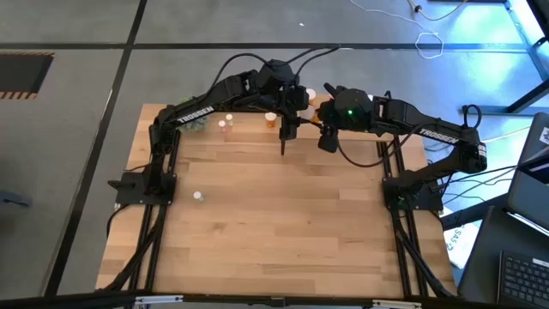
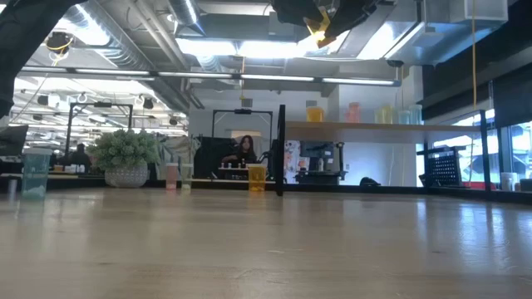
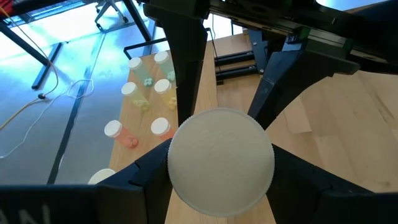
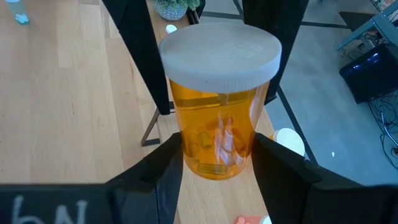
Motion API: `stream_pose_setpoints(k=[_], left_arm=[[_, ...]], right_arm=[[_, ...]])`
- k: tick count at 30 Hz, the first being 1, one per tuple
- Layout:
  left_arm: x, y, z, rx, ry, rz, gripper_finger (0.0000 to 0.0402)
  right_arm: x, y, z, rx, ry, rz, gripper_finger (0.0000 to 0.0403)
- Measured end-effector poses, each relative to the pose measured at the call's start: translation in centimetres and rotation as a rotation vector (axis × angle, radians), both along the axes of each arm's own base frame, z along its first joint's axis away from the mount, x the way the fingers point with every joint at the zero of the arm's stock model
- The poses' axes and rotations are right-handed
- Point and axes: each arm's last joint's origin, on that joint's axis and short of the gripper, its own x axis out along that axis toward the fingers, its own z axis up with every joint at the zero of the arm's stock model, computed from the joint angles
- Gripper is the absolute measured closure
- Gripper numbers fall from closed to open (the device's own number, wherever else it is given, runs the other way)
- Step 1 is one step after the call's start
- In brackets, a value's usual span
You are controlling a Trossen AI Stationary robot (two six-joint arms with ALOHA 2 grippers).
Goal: Pick and place medicine bottles onto shelf by color
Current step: Put the bottom orange pill bottle on the shelf aligned with the other orange pill bottle
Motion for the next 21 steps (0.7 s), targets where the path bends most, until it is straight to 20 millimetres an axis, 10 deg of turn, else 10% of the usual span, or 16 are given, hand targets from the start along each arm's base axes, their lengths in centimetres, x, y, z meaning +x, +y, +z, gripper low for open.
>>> stream_pose_setpoints(k=[21], left_arm=[[-0.01, 0.01, -0.01, 0.024, 0.01, 0.046, 0.0197]], right_arm=[[-0.03, -0.07, 0.02, -0.016, 0.003, -0.02, 0.0224]])
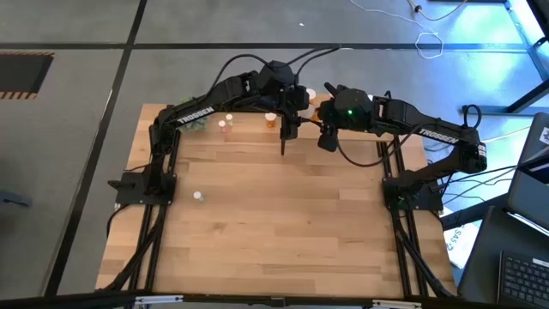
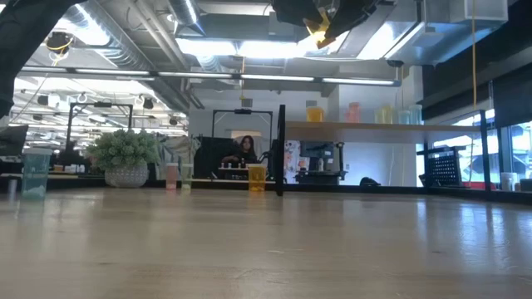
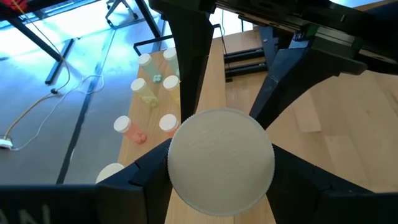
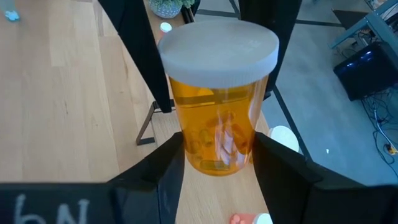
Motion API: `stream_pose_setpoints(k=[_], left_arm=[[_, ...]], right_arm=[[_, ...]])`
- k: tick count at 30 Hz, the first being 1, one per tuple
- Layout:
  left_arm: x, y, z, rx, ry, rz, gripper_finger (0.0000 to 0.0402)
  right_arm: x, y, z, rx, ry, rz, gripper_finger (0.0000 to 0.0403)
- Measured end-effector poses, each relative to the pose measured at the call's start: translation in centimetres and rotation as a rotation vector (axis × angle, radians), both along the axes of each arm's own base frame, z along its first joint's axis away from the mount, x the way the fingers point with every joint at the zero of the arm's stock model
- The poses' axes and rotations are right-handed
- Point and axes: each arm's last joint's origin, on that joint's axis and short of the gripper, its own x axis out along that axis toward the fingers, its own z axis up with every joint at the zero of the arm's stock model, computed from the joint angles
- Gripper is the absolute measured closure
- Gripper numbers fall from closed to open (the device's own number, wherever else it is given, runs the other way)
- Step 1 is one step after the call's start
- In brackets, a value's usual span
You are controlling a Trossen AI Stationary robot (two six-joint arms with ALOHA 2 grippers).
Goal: Pick and place medicine bottles onto shelf by color
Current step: Put the bottom orange pill bottle on the shelf aligned with the other orange pill bottle
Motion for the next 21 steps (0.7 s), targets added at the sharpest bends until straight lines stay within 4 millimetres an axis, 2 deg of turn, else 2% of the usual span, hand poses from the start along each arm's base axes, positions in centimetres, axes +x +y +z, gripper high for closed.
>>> stream_pose_setpoints(k=[21], left_arm=[[-0.11, 0.22, -0.08, 0.05, 0.026, 0.053, 0.0197]], right_arm=[[0.0, -0.01, 0.0, 0.036, -0.028, -0.04, 0.0225]])
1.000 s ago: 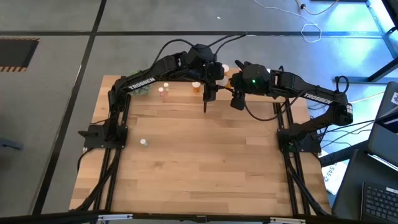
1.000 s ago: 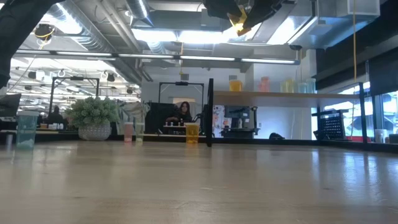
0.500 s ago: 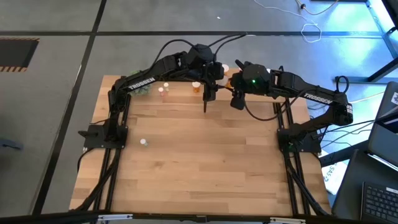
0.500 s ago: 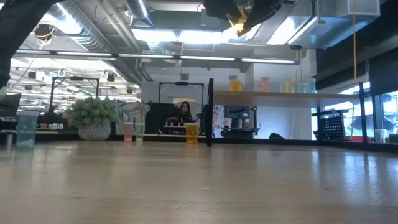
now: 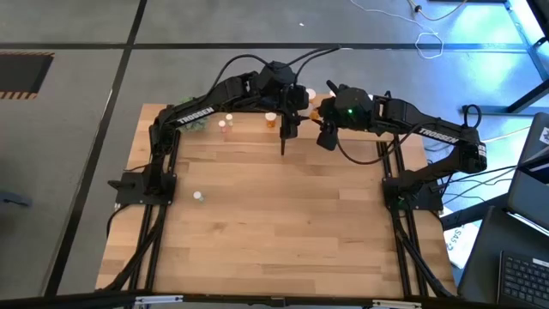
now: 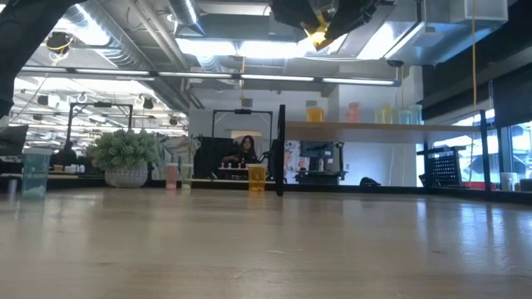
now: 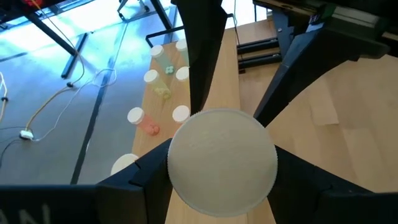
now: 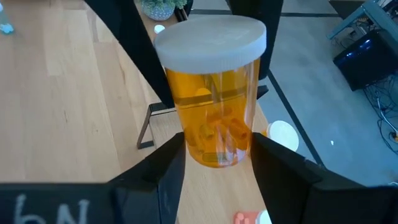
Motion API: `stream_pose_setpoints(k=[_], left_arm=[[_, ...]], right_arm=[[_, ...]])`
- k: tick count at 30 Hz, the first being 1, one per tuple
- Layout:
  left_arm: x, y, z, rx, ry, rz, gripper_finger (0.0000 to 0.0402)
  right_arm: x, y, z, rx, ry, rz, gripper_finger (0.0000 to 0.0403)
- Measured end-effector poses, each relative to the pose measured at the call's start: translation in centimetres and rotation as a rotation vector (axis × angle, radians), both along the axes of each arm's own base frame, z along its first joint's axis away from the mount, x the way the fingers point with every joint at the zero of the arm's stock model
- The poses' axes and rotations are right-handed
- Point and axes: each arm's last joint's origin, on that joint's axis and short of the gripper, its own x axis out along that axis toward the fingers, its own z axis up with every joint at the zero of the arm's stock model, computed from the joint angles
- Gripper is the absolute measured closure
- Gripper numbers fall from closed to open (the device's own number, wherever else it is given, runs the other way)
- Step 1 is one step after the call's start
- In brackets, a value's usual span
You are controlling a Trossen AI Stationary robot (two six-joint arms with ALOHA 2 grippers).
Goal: Pick and place medicine bottles onto shelf by color
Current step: Put the bottom orange pill bottle on the shelf aligned with the other orange pill bottle
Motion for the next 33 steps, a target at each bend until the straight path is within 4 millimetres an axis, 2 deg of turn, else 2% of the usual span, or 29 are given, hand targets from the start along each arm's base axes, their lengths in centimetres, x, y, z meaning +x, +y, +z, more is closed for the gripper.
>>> stream_pose_setpoints(k=[6, 14, 20, 33], left_arm=[[0.01, -0.23, -0.1, 0.033, 0.025, -0.019, 0.0197], [0.06, -0.88, -0.39, 0.151, 0.102, -0.109, 0.0197], [0.06, -0.93, -0.38, 0.191, 0.121, -0.069, 0.0197], [-0.08, -0.68, -0.43, 0.232, 0.152, 0.002, 0.0197]], right_arm=[[-0.03, 0.01, -0.04, 0.002, 0.005, 0.001, 0.0228], [-0.1, 0.06, -0.14, 0.007, 0.018, 0.006, 0.0266], [-0.1, 0.05, -0.14, 0.004, 0.019, 0.006, 0.0282], [-0.19, 0.06, -0.25, 0.008, 0.034, 0.006, 0.0283]])
